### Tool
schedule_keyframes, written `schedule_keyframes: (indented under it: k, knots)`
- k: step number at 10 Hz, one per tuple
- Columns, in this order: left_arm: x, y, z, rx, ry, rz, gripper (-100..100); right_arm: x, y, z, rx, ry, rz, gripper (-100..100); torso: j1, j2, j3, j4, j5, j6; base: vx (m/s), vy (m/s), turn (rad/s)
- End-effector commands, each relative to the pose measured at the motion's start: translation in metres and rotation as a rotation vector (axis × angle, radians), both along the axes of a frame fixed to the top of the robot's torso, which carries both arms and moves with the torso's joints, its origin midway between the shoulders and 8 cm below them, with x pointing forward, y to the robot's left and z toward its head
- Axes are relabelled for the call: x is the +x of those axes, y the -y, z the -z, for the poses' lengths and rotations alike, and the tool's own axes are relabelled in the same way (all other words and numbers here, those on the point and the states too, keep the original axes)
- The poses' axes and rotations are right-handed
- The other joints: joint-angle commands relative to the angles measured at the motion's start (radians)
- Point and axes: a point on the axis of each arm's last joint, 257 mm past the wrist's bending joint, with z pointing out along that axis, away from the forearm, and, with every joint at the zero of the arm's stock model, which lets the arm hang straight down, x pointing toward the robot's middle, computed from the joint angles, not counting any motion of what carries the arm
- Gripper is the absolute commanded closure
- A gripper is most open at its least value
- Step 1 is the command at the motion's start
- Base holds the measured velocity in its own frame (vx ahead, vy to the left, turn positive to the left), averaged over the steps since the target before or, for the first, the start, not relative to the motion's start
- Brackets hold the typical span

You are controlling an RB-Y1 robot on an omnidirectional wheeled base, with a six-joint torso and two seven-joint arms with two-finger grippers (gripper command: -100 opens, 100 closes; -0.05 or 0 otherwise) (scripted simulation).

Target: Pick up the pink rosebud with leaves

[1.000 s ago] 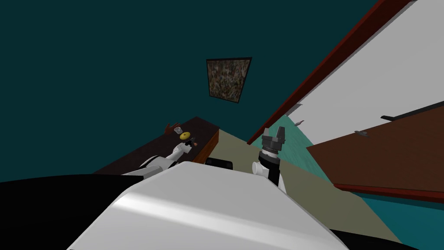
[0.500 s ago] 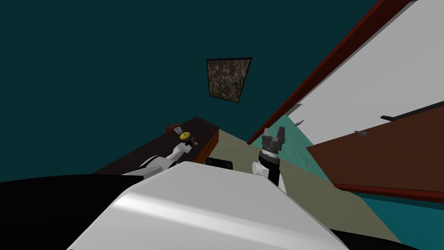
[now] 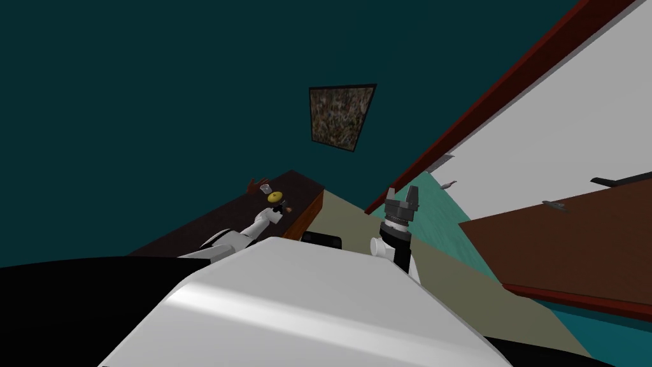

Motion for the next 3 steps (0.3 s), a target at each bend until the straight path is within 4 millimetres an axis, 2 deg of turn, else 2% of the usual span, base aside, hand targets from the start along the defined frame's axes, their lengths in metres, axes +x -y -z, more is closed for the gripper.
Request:
schedule_keyframes:
  k: [1, 2, 3]
  knots:
    - [0.0045, 0.0073, -0.0031, -0.002, -0.002, 0.02, 100, 0.0, 0.0, 0.0, 0.0, 0.0, 0.0, 0, 0.0, 0.0, 0.0, 0.0, 0.0, 0.0, -0.012, -0.026, 0.116]
    - [0.0031, 0.0038, -0.0024, -0.001, 0.0, 0.012, 100, 0.0, 0.0, 0.0, 0.0, 0.0, 0.0, 0, 0.0, 0.0, 0.0, 0.0, 0.0, 0.0, -0.006, -0.014, 0.027]
    - [0.003, 0.0042, -0.0024, -0.002, -0.002, 0.013, 0, 0.0, 0.0, 0.0, 0.0, 0.0, 0.0, 0, 0.001, 0.0, 0.0, 0.0, 0.0, 0.0, 0.0, 0.0, 0.0]
